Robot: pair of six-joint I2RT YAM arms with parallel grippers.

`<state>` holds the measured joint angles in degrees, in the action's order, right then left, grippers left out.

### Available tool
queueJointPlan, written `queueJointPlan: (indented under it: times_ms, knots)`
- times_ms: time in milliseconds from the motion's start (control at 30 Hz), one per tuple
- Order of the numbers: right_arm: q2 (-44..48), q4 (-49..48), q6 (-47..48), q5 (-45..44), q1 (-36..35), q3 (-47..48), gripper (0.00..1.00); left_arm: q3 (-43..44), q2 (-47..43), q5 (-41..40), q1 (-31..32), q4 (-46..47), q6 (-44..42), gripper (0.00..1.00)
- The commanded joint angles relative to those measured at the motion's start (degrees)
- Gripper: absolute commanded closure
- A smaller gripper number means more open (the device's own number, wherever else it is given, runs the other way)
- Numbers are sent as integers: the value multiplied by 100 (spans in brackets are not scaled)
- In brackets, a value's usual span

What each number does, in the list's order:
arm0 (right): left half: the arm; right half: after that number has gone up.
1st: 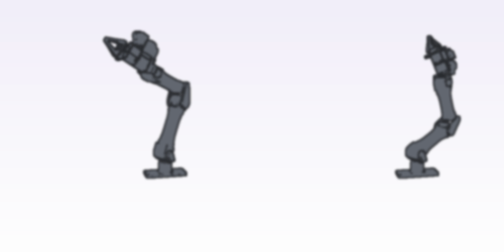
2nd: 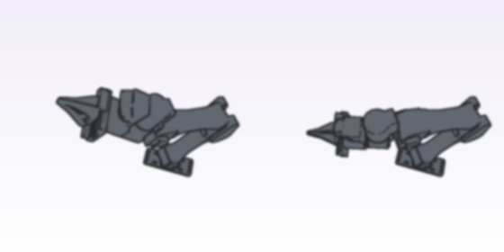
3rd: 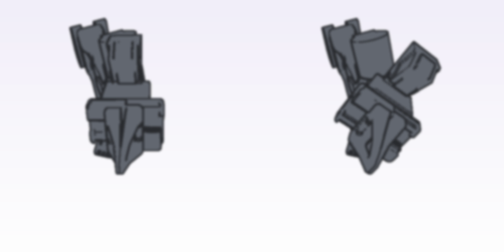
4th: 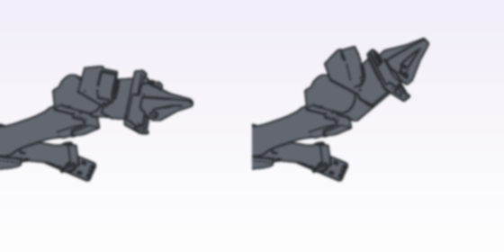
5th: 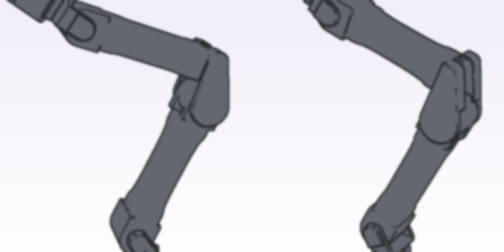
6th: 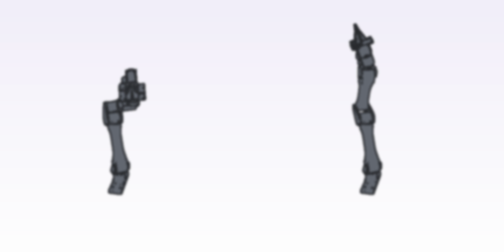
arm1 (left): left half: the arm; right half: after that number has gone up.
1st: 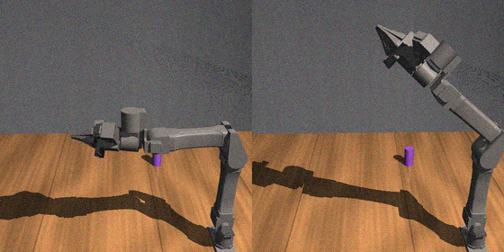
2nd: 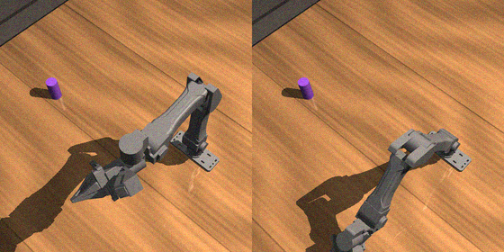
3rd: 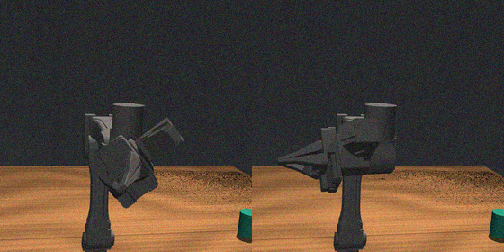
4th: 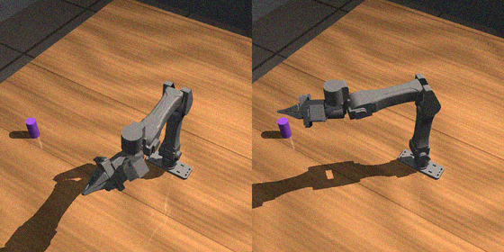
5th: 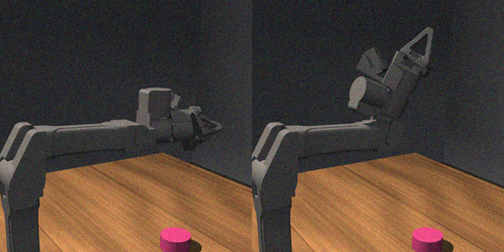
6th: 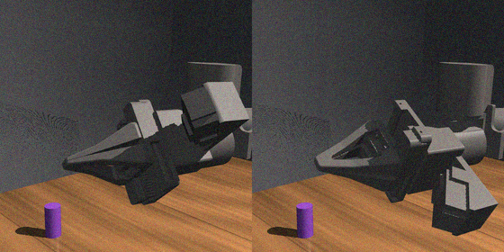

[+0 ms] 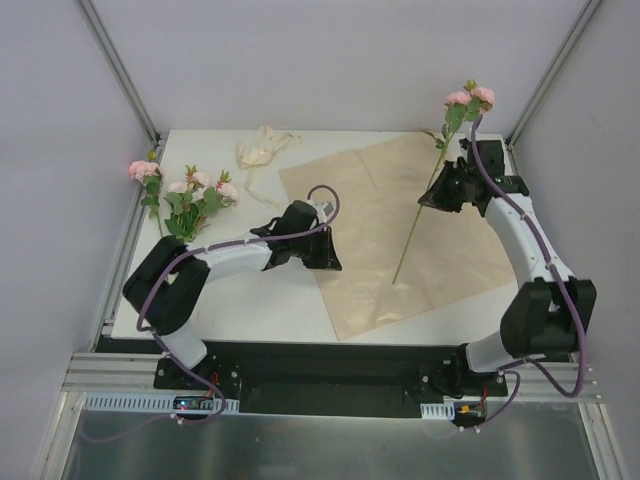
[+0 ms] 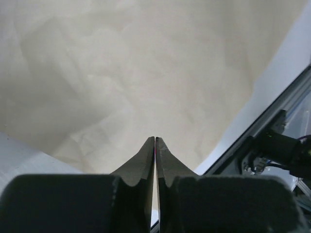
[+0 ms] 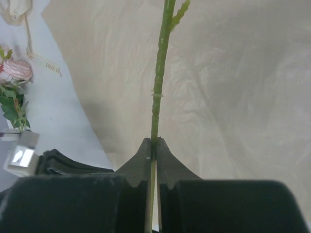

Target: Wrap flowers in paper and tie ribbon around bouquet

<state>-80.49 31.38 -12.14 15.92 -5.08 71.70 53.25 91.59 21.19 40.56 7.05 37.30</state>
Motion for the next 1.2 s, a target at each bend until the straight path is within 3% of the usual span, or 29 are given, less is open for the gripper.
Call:
queueJointPlan:
  times_ms: [0, 367, 667, 1167]
  knots:
    - [-1000, 316, 318, 262, 95, 1019, 100, 238, 587, 394, 128, 138, 224, 99]
    - [-2506, 141, 300, 104, 95, 1707, 100, -447, 1712, 1387, 277, 1615, 1437, 100]
    - [-3306, -360, 537, 174, 104, 1768, 100, -755, 1801, 1458, 567, 1791, 1737, 100]
    - [-4537, -413, 502, 96, 113, 2577, 99, -843, 1730, 1388, 761, 1782, 1816, 100]
